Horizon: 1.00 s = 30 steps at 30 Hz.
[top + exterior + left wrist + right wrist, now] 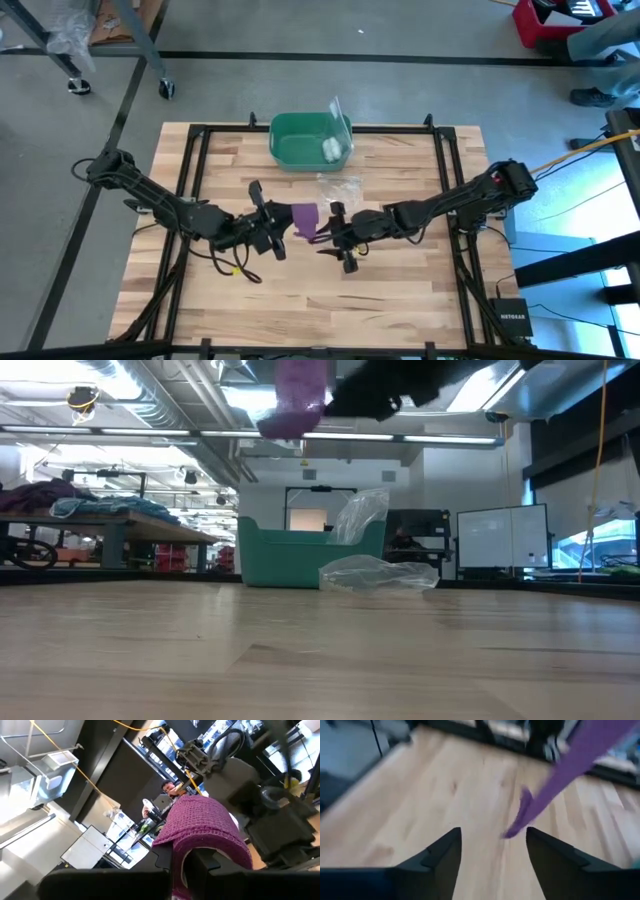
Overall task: Roll bandage
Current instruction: Roll the violet bandage
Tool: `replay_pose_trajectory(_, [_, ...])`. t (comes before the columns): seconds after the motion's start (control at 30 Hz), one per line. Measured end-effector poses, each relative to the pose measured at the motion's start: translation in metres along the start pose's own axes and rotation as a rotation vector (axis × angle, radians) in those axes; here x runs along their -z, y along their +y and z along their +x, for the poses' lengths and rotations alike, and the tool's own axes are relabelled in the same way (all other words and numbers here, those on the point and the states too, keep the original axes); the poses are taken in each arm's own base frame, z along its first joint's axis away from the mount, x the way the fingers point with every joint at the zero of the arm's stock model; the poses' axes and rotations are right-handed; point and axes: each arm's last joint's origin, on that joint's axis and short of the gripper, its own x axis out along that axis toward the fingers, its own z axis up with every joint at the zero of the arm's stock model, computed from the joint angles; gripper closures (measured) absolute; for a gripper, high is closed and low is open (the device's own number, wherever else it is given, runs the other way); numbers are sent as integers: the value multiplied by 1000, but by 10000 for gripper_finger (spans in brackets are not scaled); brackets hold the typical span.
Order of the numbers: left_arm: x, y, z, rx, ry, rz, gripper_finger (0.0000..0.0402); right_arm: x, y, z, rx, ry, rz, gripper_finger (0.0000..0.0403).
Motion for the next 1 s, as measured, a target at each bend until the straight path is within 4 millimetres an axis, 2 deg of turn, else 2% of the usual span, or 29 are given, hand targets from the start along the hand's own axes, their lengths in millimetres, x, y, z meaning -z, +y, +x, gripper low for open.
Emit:
replay_pose_trajectory(0.1, [-1, 1, 0, -11, -9, 3, 386, 2, -2, -7, 28, 81, -11, 177])
replay_pose_trajectory(0.2, [-2, 2, 0, -7, -29, -10, 386, 1, -2, -8, 29, 73, -31, 183])
replay_pose_trajectory(0.43, [-4, 2, 0, 12, -76, -51, 386, 12, -1, 5, 105, 49, -165, 211])
replay_pose_trajectory(0.7, [-4, 2, 1, 43, -120, -106, 386, 7, -1, 12, 124, -37, -184, 230])
replay_pose_trajectory(0.9, [-6, 1, -1, 51, -127, -102, 386, 18, 0, 13, 103, 72, -209, 230])
replay_pose_trajectory(1.0, [-6, 1, -1, 52, -128, -101, 386, 17, 0, 13, 104, 61, -190, 230])
